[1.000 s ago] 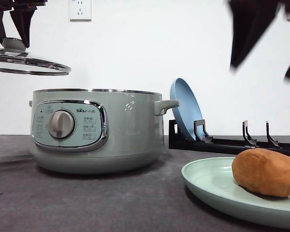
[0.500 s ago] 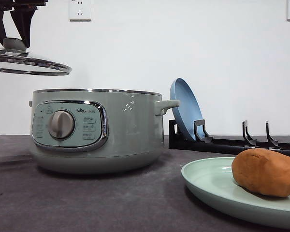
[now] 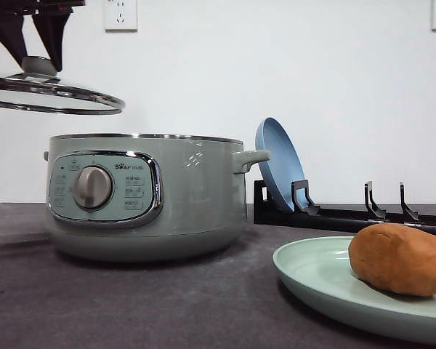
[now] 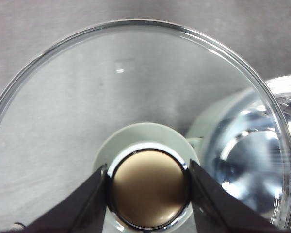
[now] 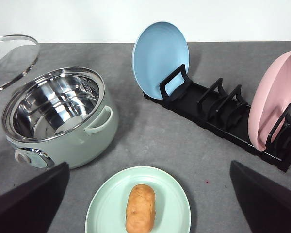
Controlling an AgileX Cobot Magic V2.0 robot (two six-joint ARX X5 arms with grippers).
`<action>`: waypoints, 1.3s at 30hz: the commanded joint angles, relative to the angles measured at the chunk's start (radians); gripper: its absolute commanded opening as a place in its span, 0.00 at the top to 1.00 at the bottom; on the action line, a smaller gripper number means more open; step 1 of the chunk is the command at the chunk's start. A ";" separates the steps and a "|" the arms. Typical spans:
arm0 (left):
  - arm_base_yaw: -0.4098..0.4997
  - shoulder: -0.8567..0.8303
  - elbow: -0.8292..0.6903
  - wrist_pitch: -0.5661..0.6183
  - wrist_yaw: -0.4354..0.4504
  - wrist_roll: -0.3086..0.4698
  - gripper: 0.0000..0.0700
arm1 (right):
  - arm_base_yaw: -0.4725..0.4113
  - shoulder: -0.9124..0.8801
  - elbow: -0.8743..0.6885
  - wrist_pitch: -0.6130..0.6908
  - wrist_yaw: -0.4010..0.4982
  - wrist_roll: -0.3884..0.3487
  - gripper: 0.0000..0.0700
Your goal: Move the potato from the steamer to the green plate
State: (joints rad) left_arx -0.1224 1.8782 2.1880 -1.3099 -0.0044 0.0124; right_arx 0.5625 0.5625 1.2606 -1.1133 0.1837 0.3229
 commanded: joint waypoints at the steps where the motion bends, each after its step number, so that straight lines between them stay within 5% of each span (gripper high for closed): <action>1: -0.023 -0.009 0.042 0.023 0.002 -0.008 1.00 | 0.005 0.005 0.014 0.013 0.002 0.014 0.04; 19: -0.336 -0.005 0.042 0.035 0.002 -0.005 1.00 | 0.005 0.005 0.014 0.013 0.001 0.014 0.04; 39: -0.380 0.063 0.031 0.038 0.002 -0.014 1.00 | 0.005 0.005 0.014 0.012 0.001 0.010 0.04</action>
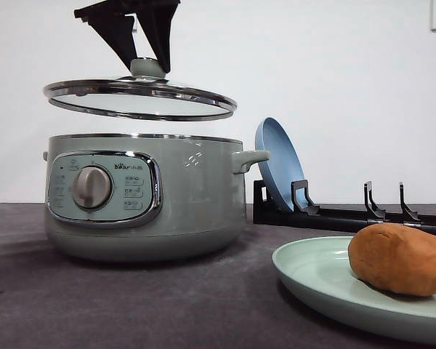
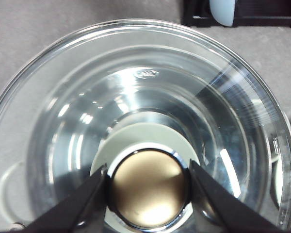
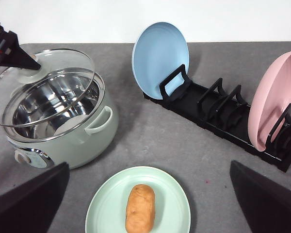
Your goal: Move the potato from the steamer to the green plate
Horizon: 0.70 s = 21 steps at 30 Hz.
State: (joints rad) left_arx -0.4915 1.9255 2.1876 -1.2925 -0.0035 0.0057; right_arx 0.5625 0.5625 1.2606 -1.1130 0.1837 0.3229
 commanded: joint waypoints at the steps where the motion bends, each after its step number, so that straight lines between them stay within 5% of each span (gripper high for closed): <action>1: -0.013 0.020 0.031 0.020 0.001 -0.007 1.00 | 0.005 0.005 0.014 0.011 0.001 0.010 0.04; 21: -0.020 0.032 -0.024 0.024 0.000 -0.018 1.00 | 0.005 0.005 0.014 0.011 0.001 0.010 0.04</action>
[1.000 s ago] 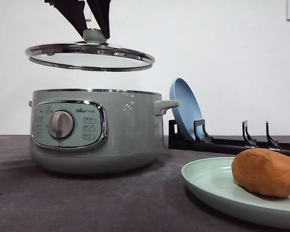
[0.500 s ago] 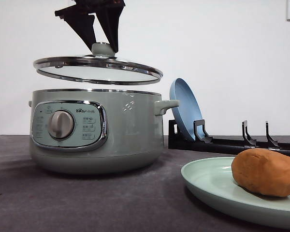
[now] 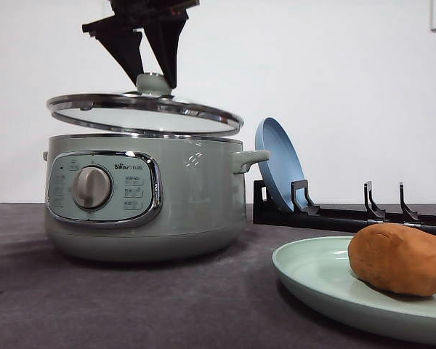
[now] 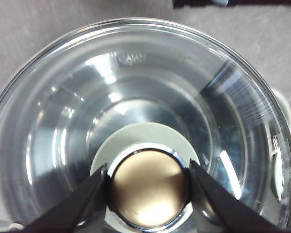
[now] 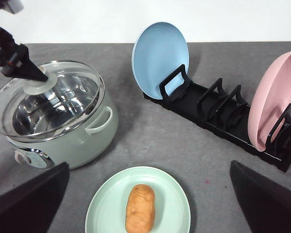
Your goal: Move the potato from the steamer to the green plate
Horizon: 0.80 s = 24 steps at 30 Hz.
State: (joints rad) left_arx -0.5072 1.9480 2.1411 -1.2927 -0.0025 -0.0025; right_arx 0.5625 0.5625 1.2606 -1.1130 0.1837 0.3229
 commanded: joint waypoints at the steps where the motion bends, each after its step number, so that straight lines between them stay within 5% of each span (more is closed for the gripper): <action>1: -0.004 0.009 0.014 0.027 -0.001 -0.010 1.00 | 0.005 0.005 0.014 0.011 0.001 0.010 0.04; 24: -0.003 0.009 -0.067 0.113 -0.002 -0.010 1.00 | 0.005 0.005 0.014 0.012 0.001 0.010 0.04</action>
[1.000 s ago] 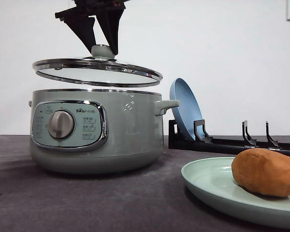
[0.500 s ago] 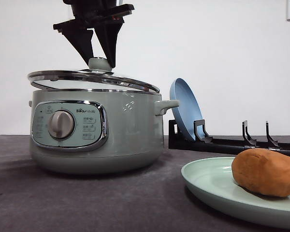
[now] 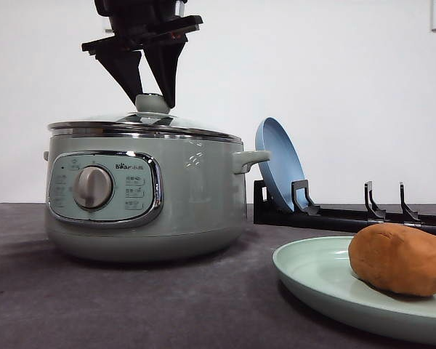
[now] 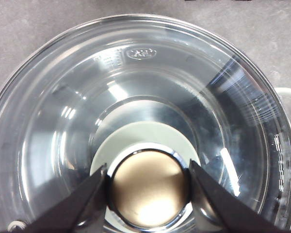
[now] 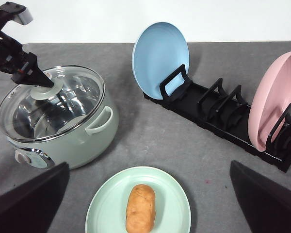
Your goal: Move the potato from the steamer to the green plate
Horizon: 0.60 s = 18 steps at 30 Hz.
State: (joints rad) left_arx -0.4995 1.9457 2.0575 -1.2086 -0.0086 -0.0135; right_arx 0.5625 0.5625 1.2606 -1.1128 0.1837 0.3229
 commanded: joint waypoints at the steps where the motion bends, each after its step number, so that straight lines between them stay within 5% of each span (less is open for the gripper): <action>1: -0.011 0.011 0.017 0.031 0.005 0.001 1.00 | 0.005 0.005 0.014 0.012 0.002 0.010 0.04; 18: -0.010 0.011 0.016 0.029 0.016 -0.039 1.00 | 0.005 0.005 0.014 0.011 0.002 0.010 0.04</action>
State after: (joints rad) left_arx -0.4998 1.9457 2.0556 -1.2042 -0.0051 -0.0220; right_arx 0.5625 0.5625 1.2606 -1.1127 0.1837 0.3229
